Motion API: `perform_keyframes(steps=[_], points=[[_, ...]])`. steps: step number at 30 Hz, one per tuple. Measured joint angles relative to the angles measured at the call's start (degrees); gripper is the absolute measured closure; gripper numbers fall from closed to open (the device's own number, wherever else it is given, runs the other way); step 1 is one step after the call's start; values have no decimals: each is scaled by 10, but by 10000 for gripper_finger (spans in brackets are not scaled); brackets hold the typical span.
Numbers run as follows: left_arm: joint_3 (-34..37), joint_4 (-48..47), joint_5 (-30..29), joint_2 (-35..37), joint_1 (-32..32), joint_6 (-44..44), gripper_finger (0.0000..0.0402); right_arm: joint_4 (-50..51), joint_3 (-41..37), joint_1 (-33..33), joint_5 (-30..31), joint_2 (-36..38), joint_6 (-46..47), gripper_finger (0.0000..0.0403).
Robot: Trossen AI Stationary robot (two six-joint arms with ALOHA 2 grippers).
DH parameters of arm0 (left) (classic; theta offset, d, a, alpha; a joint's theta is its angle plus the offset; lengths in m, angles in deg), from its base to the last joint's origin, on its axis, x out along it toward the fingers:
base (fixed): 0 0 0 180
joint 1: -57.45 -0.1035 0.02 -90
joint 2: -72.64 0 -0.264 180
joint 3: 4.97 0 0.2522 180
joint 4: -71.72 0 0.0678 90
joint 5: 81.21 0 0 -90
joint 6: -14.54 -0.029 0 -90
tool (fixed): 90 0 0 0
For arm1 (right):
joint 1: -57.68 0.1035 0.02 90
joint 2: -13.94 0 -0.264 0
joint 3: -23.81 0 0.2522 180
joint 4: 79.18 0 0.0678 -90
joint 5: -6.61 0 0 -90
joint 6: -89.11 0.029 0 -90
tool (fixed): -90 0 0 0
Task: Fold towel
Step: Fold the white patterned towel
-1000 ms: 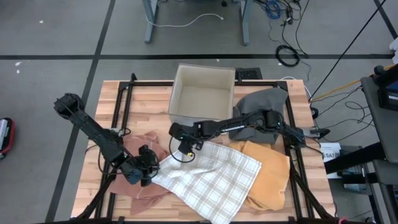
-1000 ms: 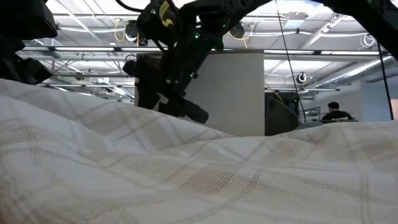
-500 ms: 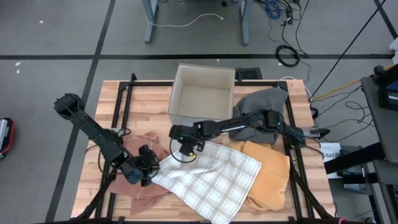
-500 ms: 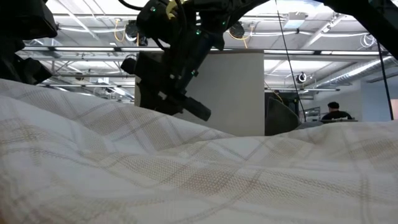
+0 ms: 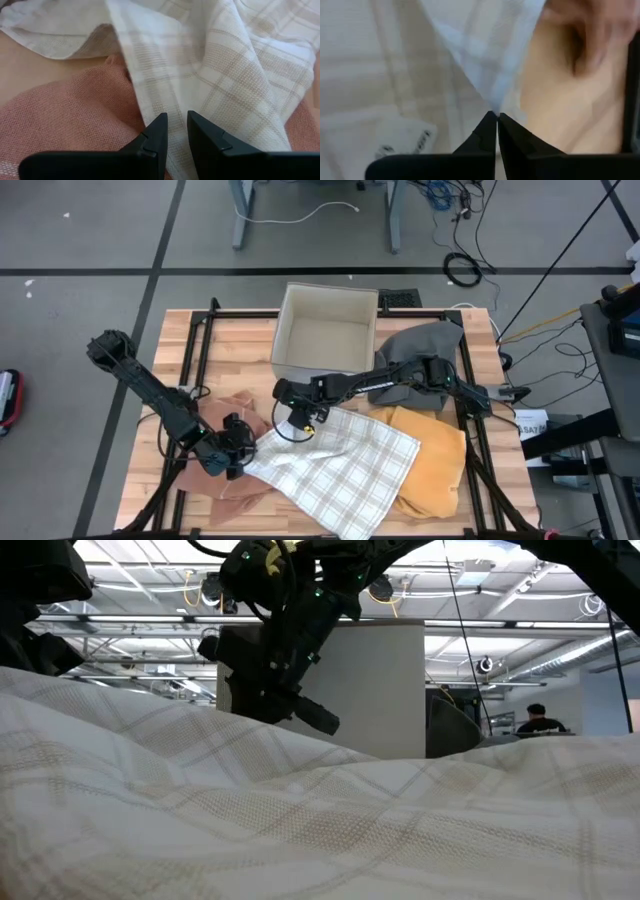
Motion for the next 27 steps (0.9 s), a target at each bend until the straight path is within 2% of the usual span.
perform_keyframes(steps=[3, 11, 21, 24, 27], points=[[0, -1, 0, 0, 0, 1, 323, 36, 17, -1, 40, 0, 1, 401], [0, -15, 23, 0, 0, 20, 323, 159, 114, 0, 39, 3, 42, 402], [0, -15, 92, 0, 0, 33, 323, 168, 135, 3, 50, 4, 42, 403], [0, -15, 99, 0, 0, 33, 323, 168, 135, -2, 15, -1, 77, 399], [0, -15, 101, 0, 0, 33, 323, 186, 135, -8, 12, -8, 124, 373]])
